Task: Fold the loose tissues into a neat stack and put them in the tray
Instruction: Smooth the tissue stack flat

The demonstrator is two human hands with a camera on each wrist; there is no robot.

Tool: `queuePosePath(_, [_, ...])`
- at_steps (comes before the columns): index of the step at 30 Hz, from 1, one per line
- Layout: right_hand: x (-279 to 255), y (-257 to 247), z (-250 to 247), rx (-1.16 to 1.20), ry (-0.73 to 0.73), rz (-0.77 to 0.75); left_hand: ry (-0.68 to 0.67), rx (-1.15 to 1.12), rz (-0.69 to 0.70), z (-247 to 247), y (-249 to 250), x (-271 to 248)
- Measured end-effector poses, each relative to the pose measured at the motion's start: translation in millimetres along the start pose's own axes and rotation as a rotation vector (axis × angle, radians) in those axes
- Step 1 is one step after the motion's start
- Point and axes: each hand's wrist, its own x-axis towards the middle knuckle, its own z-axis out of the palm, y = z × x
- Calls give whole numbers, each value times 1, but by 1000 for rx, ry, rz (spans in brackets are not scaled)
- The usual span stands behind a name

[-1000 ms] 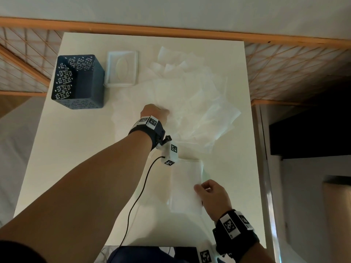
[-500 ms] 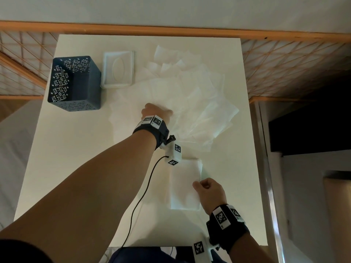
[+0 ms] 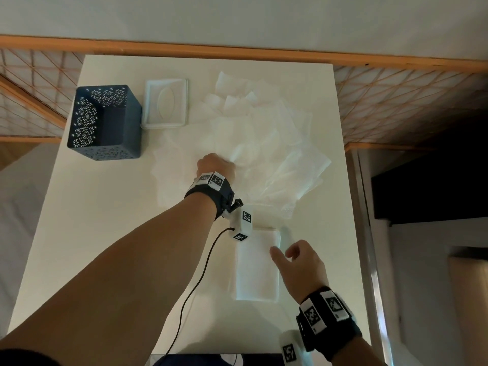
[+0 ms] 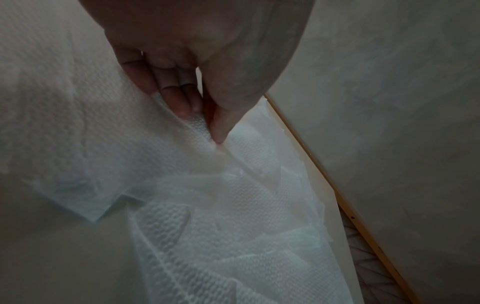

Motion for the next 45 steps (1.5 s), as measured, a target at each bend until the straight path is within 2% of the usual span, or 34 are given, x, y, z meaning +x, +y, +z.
queuePosePath(4, [31, -46, -16, 4, 16, -150, 39, -31, 58, -11, -1, -9])
queuePosePath(8, [90, -102, -21, -16, 67, -263, 60, 1, 115, -23, -7, -16])
queuePosePath(11, [130, -139, -20, -37, 76, -265, 107, 110, 251, -26, -16, -21])
queuePosePath(14, [155, -161, -17, -110, 33, -232, 72, 253, 430, -24, -18, -24])
queuePosePath(18, [177, -166, -4, -108, 30, -154, 31, 338, 496, -19, -14, -24])
queuePosePath(26, [173, -165, 1, -21, -111, -150, 42, 325, 506, -15, -12, -20])
queuePosePath(29, [169, -159, 5, 70, -78, -186, 46, 301, 582, -14, -9, -19])
queuePosePath(36, [151, -152, -5, 385, -107, -294, -76, 121, 748, -26, 2, -25])
queuePosePath(41, [131, -153, -10, 637, -216, -323, -70, -92, 690, -39, 8, -34])
queuePosePath(45, [122, -154, -13, 687, -214, -333, -85, -264, 581, -44, 10, -40])
